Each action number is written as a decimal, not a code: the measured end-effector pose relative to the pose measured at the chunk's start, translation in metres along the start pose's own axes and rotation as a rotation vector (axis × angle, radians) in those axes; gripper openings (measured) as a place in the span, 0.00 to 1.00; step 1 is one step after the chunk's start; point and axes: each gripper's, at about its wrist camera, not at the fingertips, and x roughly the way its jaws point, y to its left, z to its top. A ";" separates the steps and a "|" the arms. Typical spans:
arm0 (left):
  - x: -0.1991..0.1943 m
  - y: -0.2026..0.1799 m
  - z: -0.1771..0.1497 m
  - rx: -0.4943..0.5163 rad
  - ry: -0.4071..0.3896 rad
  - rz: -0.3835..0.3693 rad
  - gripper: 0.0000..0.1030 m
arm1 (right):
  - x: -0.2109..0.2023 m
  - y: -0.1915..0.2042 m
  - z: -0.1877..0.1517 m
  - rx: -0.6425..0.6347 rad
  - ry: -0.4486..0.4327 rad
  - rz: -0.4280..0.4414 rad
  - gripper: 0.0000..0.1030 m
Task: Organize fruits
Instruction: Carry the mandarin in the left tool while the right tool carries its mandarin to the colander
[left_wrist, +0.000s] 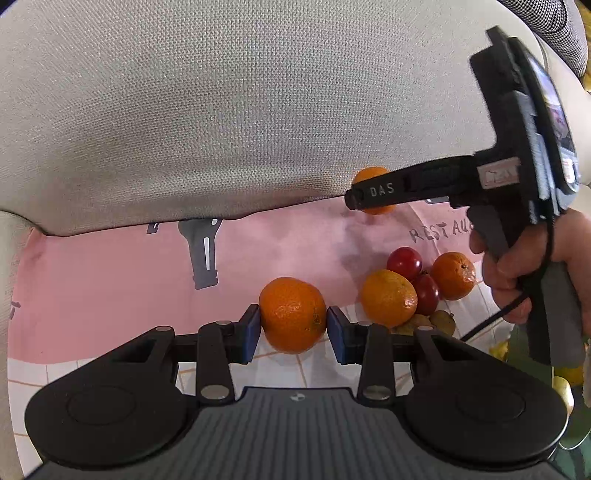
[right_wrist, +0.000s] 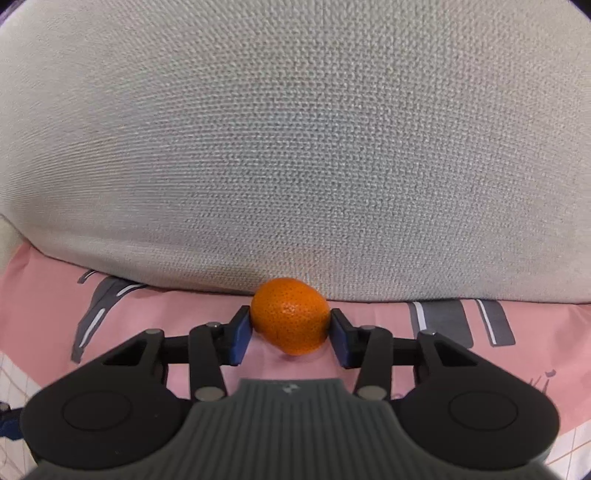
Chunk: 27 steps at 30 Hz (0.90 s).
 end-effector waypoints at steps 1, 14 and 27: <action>-0.003 -0.001 0.000 0.002 -0.001 0.005 0.42 | -0.004 0.000 -0.001 -0.002 -0.005 0.002 0.41; -0.074 -0.034 -0.021 0.003 -0.086 0.023 0.42 | -0.121 0.000 -0.047 -0.044 -0.131 0.096 0.41; -0.137 -0.085 -0.059 0.002 -0.177 -0.028 0.42 | -0.242 -0.037 -0.138 0.015 -0.242 0.105 0.41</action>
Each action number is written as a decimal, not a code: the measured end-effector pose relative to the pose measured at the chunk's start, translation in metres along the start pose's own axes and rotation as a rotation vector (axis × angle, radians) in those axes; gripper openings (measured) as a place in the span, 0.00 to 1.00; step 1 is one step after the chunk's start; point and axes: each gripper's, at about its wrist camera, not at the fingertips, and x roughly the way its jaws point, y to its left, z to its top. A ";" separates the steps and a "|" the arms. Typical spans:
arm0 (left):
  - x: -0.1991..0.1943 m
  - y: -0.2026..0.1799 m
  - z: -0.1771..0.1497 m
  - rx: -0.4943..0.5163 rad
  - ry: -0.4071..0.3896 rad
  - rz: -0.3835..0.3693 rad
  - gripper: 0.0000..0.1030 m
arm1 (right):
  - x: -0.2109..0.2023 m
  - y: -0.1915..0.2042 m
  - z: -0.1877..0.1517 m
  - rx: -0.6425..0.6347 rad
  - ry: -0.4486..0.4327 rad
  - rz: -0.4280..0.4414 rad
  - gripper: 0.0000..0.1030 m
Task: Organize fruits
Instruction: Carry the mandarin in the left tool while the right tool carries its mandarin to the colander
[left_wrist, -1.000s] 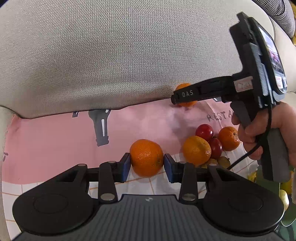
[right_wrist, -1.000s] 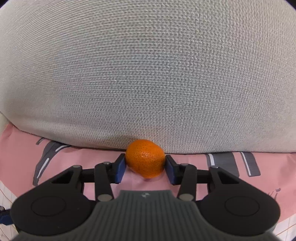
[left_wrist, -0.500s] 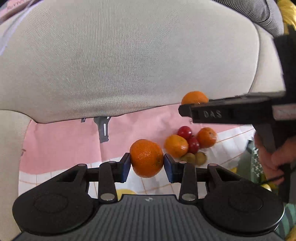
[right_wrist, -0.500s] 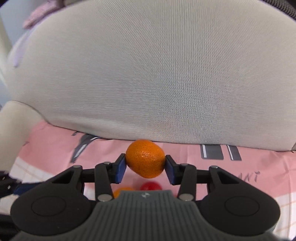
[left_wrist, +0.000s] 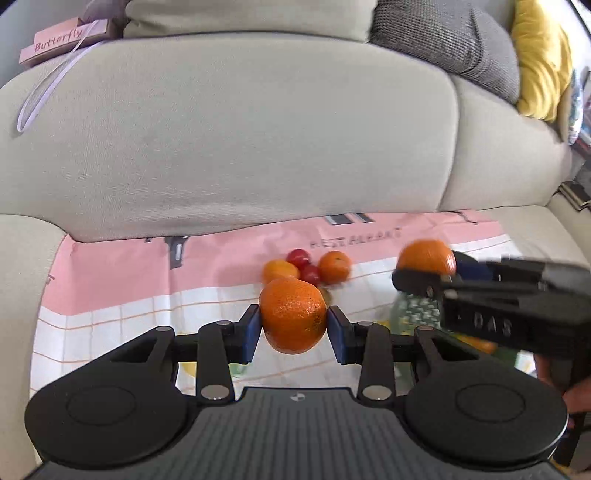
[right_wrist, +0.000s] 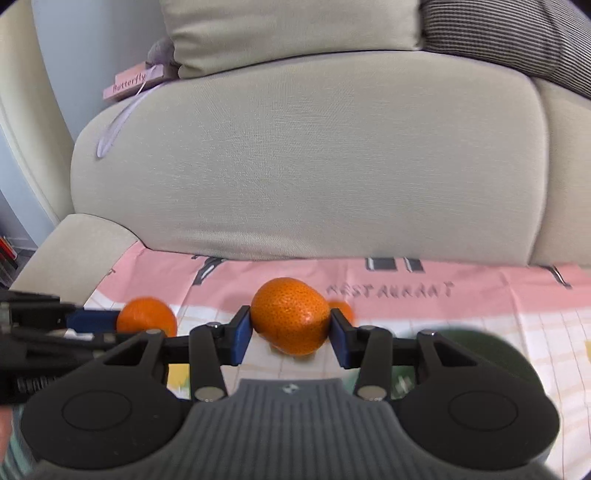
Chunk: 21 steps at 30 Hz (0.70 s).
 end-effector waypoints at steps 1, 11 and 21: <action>-0.003 -0.006 -0.002 0.004 -0.005 -0.009 0.42 | -0.010 -0.005 -0.006 0.012 -0.003 -0.004 0.41; -0.012 -0.079 -0.011 0.103 -0.012 -0.114 0.42 | -0.071 -0.058 -0.061 0.072 -0.033 -0.091 0.41; 0.029 -0.135 -0.010 0.200 0.078 -0.173 0.42 | -0.078 -0.095 -0.089 0.090 -0.021 -0.159 0.41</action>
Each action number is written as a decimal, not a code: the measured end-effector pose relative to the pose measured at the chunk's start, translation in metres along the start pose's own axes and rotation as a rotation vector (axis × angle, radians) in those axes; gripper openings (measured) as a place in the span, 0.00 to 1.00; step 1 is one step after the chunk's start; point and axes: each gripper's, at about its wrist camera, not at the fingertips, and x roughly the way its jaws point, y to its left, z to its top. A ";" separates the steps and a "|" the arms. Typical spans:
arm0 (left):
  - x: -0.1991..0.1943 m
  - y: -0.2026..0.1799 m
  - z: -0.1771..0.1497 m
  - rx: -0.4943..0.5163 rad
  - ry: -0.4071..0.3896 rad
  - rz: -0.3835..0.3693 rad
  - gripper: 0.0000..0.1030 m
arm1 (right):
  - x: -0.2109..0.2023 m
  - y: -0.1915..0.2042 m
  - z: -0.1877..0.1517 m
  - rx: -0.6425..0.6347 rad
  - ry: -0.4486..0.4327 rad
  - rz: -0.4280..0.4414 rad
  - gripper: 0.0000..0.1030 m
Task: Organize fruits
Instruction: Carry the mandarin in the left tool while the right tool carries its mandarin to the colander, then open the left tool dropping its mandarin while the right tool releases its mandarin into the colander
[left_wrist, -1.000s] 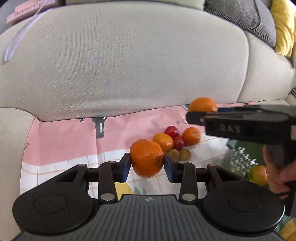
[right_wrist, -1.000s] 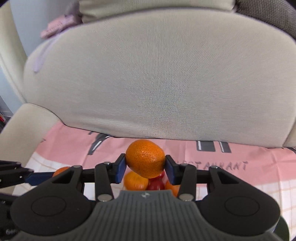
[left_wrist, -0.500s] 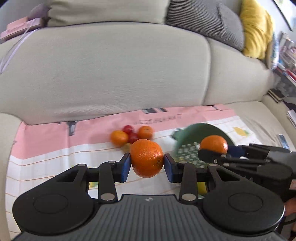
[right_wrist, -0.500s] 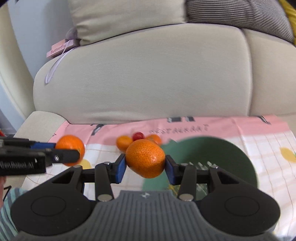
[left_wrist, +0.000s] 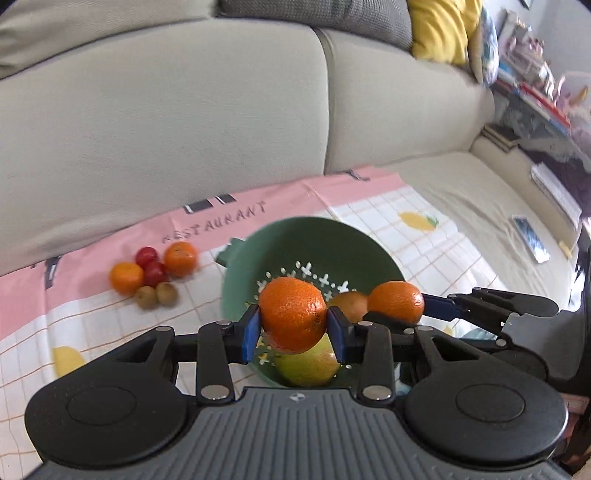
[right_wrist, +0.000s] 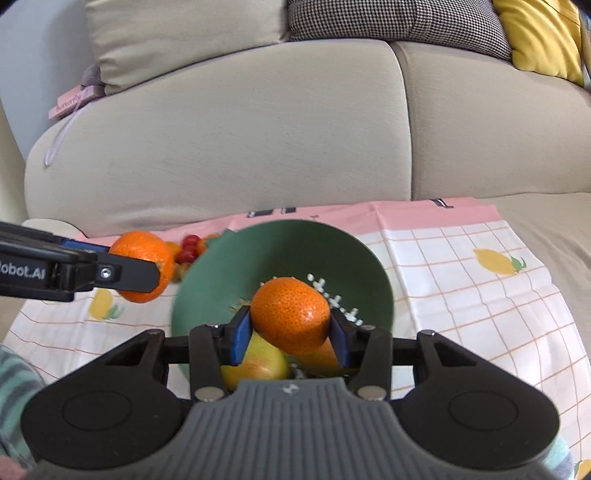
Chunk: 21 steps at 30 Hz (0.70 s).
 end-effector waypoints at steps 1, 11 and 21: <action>0.007 -0.002 0.001 0.006 0.014 0.002 0.42 | 0.004 -0.001 -0.002 -0.004 0.009 0.006 0.41; 0.055 -0.008 0.001 0.040 0.136 0.028 0.42 | 0.044 -0.006 -0.015 -0.014 0.162 0.010 0.41; 0.064 0.001 -0.003 0.026 0.163 0.063 0.42 | 0.053 0.001 -0.022 -0.055 0.200 0.025 0.41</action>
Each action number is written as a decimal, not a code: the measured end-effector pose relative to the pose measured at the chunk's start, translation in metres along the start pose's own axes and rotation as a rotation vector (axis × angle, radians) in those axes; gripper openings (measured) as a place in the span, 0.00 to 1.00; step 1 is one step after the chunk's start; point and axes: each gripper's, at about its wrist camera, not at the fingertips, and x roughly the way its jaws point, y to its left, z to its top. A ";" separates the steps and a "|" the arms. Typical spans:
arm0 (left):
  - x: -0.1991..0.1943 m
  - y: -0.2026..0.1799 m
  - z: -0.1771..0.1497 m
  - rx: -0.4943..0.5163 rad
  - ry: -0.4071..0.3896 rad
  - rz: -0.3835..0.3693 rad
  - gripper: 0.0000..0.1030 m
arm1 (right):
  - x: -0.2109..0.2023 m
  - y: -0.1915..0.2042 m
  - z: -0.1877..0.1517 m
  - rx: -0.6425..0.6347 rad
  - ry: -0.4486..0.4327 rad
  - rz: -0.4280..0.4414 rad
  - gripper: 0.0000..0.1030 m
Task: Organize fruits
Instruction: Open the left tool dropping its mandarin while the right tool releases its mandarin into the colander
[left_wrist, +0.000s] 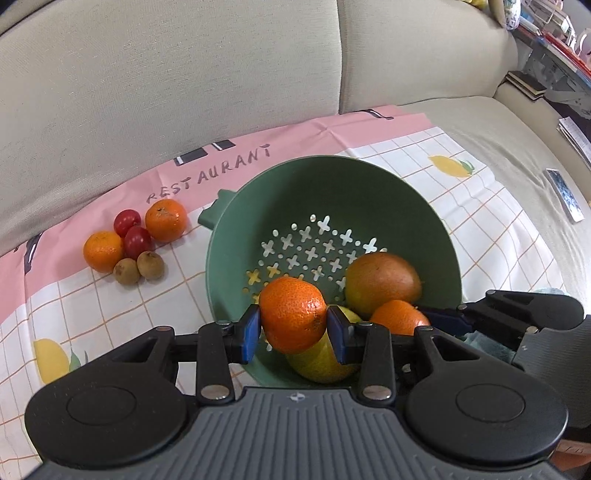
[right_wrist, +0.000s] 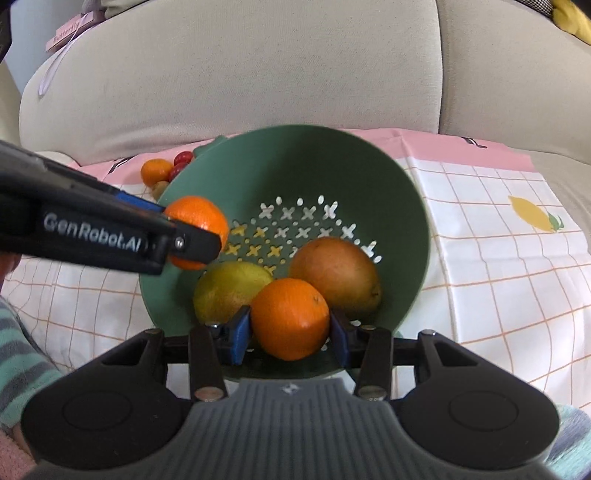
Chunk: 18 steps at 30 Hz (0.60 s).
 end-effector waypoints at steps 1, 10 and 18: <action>0.001 0.000 0.000 0.002 0.003 0.004 0.42 | 0.000 -0.001 0.000 0.004 0.000 0.002 0.41; 0.006 -0.002 -0.006 0.014 0.021 0.021 0.42 | 0.002 0.000 -0.001 0.007 -0.005 -0.006 0.43; 0.006 -0.002 -0.006 0.022 0.030 0.037 0.44 | -0.001 0.003 -0.002 -0.015 -0.023 -0.018 0.46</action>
